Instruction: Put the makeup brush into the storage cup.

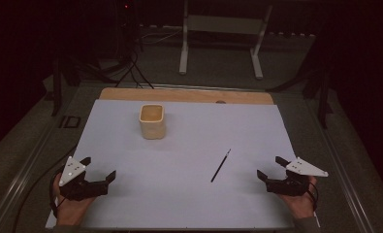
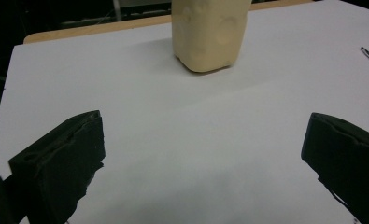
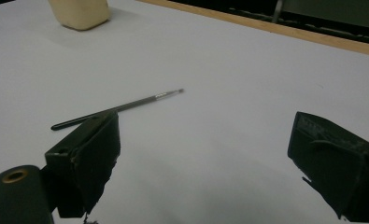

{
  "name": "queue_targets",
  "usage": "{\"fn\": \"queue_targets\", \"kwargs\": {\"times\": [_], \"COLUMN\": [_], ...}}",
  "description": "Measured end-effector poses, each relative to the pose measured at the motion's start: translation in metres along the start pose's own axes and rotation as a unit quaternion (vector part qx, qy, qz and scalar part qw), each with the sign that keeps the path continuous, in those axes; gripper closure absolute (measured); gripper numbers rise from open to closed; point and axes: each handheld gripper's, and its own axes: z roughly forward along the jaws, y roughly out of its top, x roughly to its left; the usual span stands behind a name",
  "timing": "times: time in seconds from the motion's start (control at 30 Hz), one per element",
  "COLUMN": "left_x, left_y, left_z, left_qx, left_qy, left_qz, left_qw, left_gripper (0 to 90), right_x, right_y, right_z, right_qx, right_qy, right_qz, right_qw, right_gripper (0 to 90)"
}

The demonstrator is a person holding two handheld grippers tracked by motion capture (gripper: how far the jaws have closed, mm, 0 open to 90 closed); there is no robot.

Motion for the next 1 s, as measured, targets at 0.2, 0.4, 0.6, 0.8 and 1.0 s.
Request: {"fn": "queue_targets", "kwargs": {"times": [0.2,0.4,0.6,0.8,1.0], "left_x": [-0.0015,-0.003,-0.0032,-0.0047,-0.0058], "left_y": [0.0001,0.0003,0.0003,0.0004,0.0005], "left_z": [0.0014,0.0033,0.0036,0.006,0.0073], "left_qx": [0.005,0.009,0.009,0.015,0.017], "left_qy": [-0.002,-0.003,-0.003,-0.005,-0.005], "left_qz": [0.0,0.0,-0.004,-0.007,-0.008], "left_qw": [1.0,1.0,0.9999,0.9998,0.9998], "left_gripper": [0.5,0.6,0.7,1.0,1.0], "right_x": [0.0012,0.0012,0.0021,0.0039,0.0065], "right_y": [-0.0001,-0.0006,-0.0007,-0.0006,0.0005], "right_z": [0.0005,0.0014,0.0028,0.005,0.0074], "right_qx": [0.002,0.005,0.008,0.012,0.017], "right_qy": [0.005,0.007,0.012,0.014,0.016], "right_qz": [-0.003,-0.004,-0.005,-0.006,-0.006], "right_qw": [1.0,1.0,0.9999,0.9998,0.9997], "right_gripper": [9.2,9.2,9.2,9.2,9.2]}}
